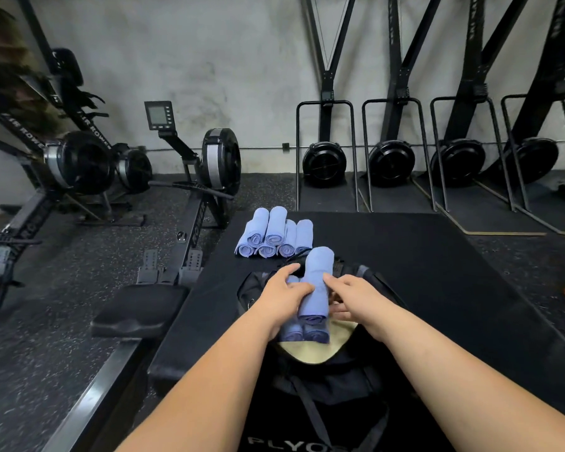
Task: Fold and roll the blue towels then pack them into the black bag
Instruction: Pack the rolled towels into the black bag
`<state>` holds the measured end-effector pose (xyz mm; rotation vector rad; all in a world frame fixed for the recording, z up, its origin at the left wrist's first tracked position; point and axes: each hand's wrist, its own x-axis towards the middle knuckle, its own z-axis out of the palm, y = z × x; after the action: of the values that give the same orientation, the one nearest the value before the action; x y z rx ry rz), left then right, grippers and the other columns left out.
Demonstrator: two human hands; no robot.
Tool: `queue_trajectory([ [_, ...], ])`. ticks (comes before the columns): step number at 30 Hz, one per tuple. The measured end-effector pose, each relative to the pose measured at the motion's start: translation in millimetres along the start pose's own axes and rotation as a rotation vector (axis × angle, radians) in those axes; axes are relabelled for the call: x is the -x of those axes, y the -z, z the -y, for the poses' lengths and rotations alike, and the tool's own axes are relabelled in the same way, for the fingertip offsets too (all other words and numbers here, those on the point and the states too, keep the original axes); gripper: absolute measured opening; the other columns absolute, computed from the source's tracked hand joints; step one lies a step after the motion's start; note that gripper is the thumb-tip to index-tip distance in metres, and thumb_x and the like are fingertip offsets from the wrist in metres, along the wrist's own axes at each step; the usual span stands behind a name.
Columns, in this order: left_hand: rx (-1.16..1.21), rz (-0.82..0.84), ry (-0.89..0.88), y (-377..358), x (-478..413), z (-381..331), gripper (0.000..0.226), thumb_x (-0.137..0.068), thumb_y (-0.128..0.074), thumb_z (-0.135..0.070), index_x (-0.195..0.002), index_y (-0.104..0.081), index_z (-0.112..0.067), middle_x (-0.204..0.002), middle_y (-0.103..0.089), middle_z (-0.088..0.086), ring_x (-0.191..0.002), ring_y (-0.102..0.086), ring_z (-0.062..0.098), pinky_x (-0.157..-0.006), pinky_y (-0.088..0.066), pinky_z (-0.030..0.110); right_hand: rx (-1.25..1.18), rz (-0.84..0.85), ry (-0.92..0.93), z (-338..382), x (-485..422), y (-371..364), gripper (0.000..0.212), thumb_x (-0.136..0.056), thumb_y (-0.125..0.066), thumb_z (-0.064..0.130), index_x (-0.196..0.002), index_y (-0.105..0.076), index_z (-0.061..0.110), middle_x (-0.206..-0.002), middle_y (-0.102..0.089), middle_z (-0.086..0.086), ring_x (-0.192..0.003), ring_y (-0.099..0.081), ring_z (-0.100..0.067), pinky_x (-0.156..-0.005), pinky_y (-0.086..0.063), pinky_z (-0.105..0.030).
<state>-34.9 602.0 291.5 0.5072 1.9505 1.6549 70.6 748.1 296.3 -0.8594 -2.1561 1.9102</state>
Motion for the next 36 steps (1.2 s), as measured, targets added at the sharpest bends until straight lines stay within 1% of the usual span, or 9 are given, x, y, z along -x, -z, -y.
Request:
queue_trajectory([
  [3,0.067,0.095,0.018,-9.2,5.8,4.4,0.052,-0.093,-0.071,-0.012,-0.142,-0.056,-0.026,-0.103,-0.075,0.011,-0.087,-0.075,0.019,-0.080,-0.065,0.038,-0.013,-0.033,0.023,-0.1,1.4,1.3,0.042,-0.095,-0.071,0.050,-0.077,-0.044,0.023,-0.078,-0.050,-0.008,-0.059,-0.059,-0.017,-0.056,-0.050,-0.028],
  [5,0.076,0.157,0.016,-12.1,5.9,10.0,0.052,-0.094,-0.073,-0.013,-0.142,-0.054,-0.024,-0.093,-0.074,0.008,-0.079,-0.071,0.011,-0.069,-0.059,0.027,0.037,-0.124,0.025,-3.1,-0.8,3.5,0.041,-0.091,-0.077,0.048,-0.081,-0.048,0.021,-0.078,-0.049,-0.004,-0.062,-0.050,-0.015,-0.055,-0.041,-0.027],
  [11,-0.469,0.086,-0.160,-1.1,-7.7,24.0,0.041,-0.096,-0.071,-0.030,-0.136,-0.064,-0.023,-0.093,-0.077,-0.010,-0.087,-0.068,0.003,-0.087,-0.052,0.023,0.083,-0.218,-0.020,-10.2,-2.4,26.6,0.032,-0.086,-0.080,0.036,-0.083,-0.055,0.017,-0.082,-0.053,-0.004,-0.075,-0.050,-0.020,-0.066,-0.039,-0.034],
  [17,-1.039,0.111,-0.343,8.9,-18.0,37.8,0.059,-0.096,-0.063,-0.048,-0.152,-0.047,-0.038,-0.149,-0.056,-0.004,-0.141,-0.042,0.024,-0.114,-0.040,0.044,0.467,-0.196,-0.092,-10.7,-6.5,45.6,0.050,-0.084,-0.070,0.034,-0.061,-0.028,0.023,-0.060,-0.031,0.001,-0.063,-0.032,-0.021,-0.064,-0.027,-0.037],
  [24,-1.205,0.147,-0.388,-2.5,-20.2,54.5,0.047,-0.099,-0.052,-0.062,-0.143,-0.057,-0.047,-0.159,-0.043,-0.007,-0.145,-0.031,0.024,-0.119,-0.032,0.041,0.643,-0.079,-0.183,-12.3,-22.1,29.3,0.037,-0.088,-0.067,0.046,-0.079,-0.050,0.015,-0.079,-0.053,-0.004,-0.067,-0.049,-0.021,-0.058,-0.035,-0.032],
  [28,-1.195,0.137,-0.384,-0.4,-21.2,58.9,0.047,-0.098,-0.052,-0.065,-0.139,-0.060,-0.046,-0.157,-0.044,-0.010,-0.145,-0.030,0.022,-0.119,-0.033,0.041,0.697,-0.202,-0.197,-17.2,-43.1,25.0,0.035,-0.090,-0.064,0.042,-0.079,-0.051,0.011,-0.076,-0.055,-0.006,-0.069,-0.052,-0.025,-0.053,-0.033,-0.033],
  [31,-1.170,0.150,-0.375,1.7,-21.1,59.0,0.047,-0.098,-0.053,-0.064,-0.140,-0.060,-0.044,-0.157,-0.043,-0.011,-0.146,-0.028,0.020,-0.120,-0.032,0.039,0.683,-0.359,-0.209,-22.0,-53.9,33.2,0.037,-0.087,-0.065,0.043,-0.097,-0.056,0.008,-0.085,-0.062,-0.008,-0.071,-0.056,-0.025,-0.052,-0.033,-0.032],
  [34,-1.142,0.165,-0.358,3.0,-21.8,59.3,0.047,-0.098,-0.055,-0.062,-0.140,-0.060,-0.043,-0.158,-0.042,-0.011,-0.147,-0.027,0.019,-0.121,-0.032,0.039,0.648,-0.458,-0.198,-25.8,-59.0,36.3,0.052,-0.087,-0.067,0.038,-0.127,-0.053,0.009,-0.111,-0.067,-0.015,-0.087,-0.059,-0.032,-0.065,-0.042,-0.033],
  [36,-1.128,0.171,-0.348,3.7,-22.0,58.5,0.045,-0.097,-0.057,-0.061,-0.139,-0.060,-0.043,-0.158,-0.042,-0.011,-0.147,-0.027,0.020,-0.121,-0.033,0.039,0.711,-0.444,-0.146,-26.7,-60.5,27.3,0.050,-0.091,-0.065,0.036,-0.129,-0.049,0.008,-0.117,-0.066,-0.018,-0.096,-0.059,-0.036,-0.073,-0.043,-0.035],
])
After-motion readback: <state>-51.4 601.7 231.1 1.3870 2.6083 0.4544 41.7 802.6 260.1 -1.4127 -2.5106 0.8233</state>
